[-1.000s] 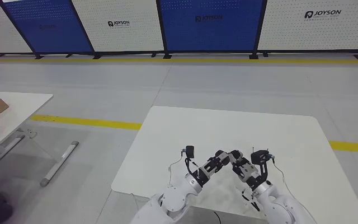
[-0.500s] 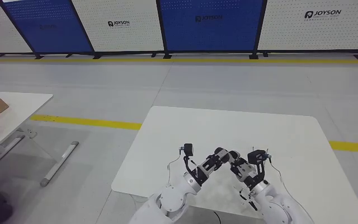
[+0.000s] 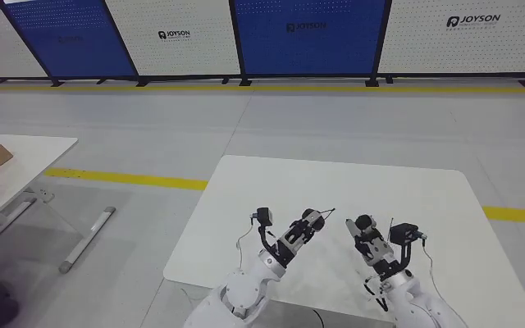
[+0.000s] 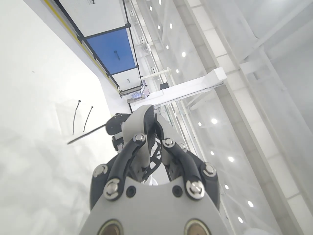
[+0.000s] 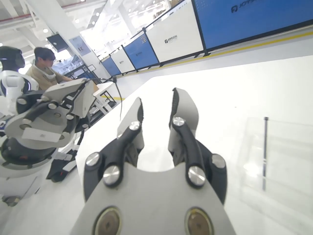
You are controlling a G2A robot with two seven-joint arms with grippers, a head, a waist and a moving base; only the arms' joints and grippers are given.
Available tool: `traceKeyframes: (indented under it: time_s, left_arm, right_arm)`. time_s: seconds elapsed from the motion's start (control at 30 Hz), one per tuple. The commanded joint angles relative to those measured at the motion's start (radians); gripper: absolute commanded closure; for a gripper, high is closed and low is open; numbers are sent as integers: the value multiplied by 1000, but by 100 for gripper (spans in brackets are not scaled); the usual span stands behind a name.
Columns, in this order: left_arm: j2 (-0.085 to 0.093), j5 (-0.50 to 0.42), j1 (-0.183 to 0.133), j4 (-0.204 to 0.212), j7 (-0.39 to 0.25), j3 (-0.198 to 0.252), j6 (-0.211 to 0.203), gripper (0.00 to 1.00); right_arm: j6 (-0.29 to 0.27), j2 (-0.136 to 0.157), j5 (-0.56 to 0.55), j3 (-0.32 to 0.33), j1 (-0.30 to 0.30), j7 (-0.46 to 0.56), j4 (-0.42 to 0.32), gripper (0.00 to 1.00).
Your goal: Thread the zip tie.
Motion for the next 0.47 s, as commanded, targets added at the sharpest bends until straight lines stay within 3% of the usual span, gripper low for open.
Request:
traceKeyframes:
  time_s: [0.0,0.13,0.23,0.43]
  left_arm:
    - [0,-10,11,-12,5,-26,0,100]
    - [-3,-38,26,-31,24,-65,0,100]
    - [-11,-48,36,-36,67,-90,0,100]
    - [-17,-58,39,-30,71,-86,0,100]
  right_arm:
    - [-1,3,24,41,-42,-55,-28,0]
    - [-27,8,129,143,-135,-186,-70,0]
    - [-28,14,214,209,-189,-216,-102,0]
    - [-28,15,220,214,-193,-214,-107,0]
